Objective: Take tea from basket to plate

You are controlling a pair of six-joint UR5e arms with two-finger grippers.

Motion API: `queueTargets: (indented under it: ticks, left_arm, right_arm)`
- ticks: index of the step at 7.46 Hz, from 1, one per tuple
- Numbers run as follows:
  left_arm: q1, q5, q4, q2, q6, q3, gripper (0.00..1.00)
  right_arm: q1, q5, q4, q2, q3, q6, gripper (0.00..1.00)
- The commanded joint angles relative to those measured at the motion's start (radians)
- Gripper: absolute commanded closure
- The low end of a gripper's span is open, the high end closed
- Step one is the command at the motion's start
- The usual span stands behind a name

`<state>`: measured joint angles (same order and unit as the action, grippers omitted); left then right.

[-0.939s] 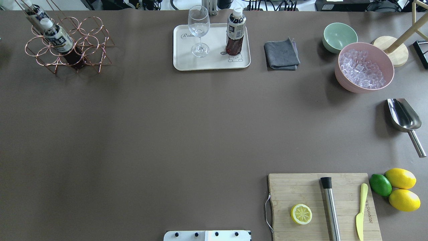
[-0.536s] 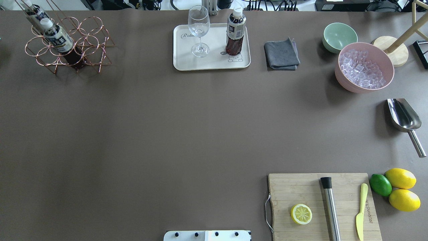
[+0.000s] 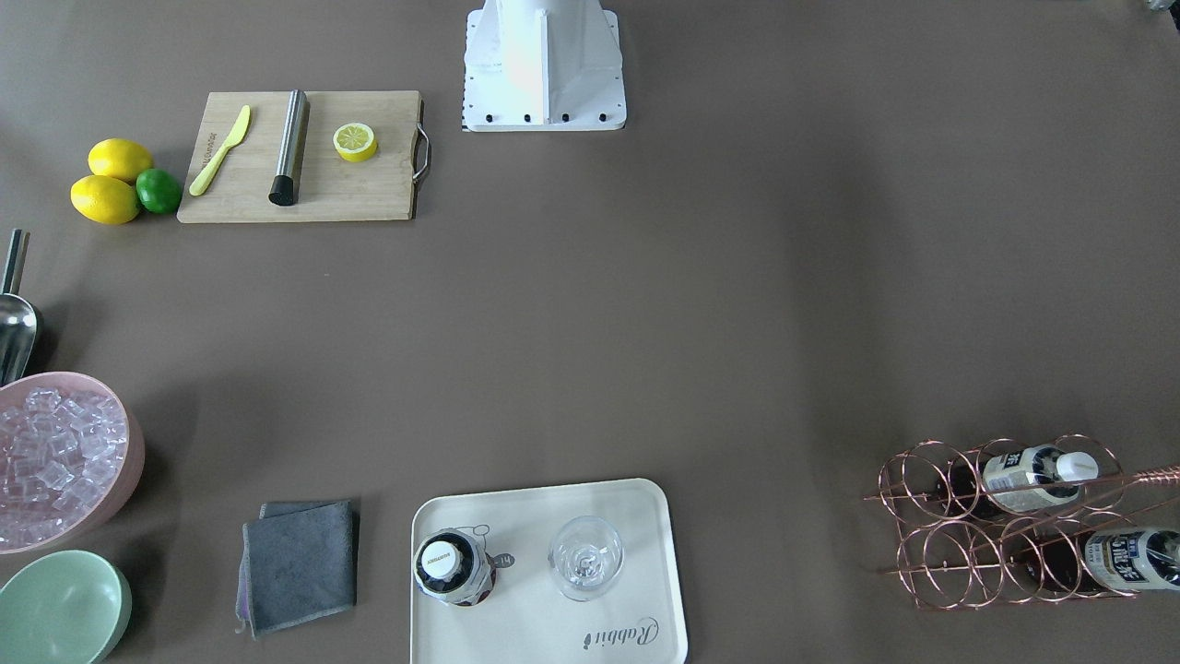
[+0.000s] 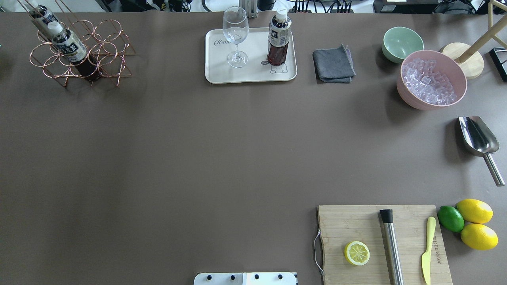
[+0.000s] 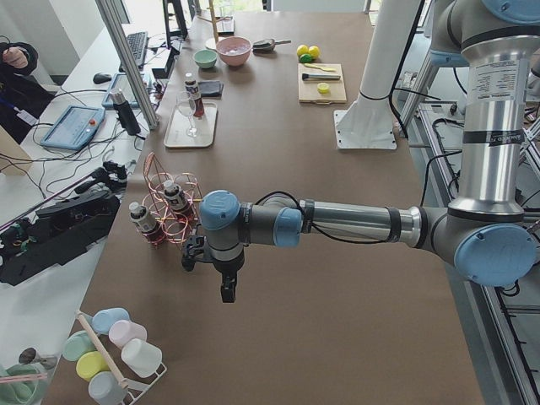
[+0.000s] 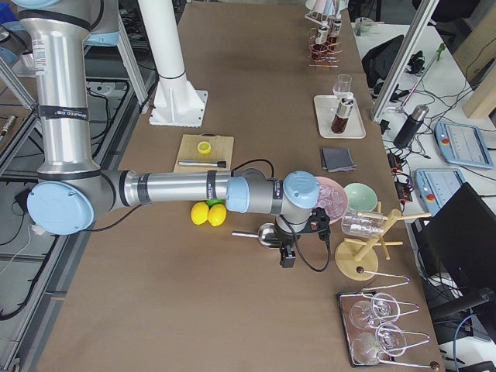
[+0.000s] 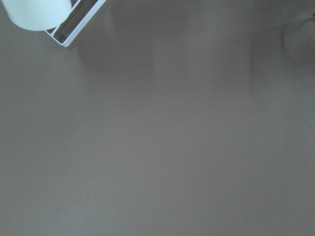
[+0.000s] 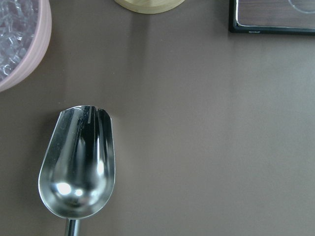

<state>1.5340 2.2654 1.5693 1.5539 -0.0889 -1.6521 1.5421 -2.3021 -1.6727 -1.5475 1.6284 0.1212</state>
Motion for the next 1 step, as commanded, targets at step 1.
queueTargets:
  ticks: [1]
  left_arm:
    - [0.0,-0.001,0.0,0.0,0.001,0.002,0.02]
  right_arm:
    - [-0.037,-0.01,0.005,-0.003,0.002,-0.006,0.0]
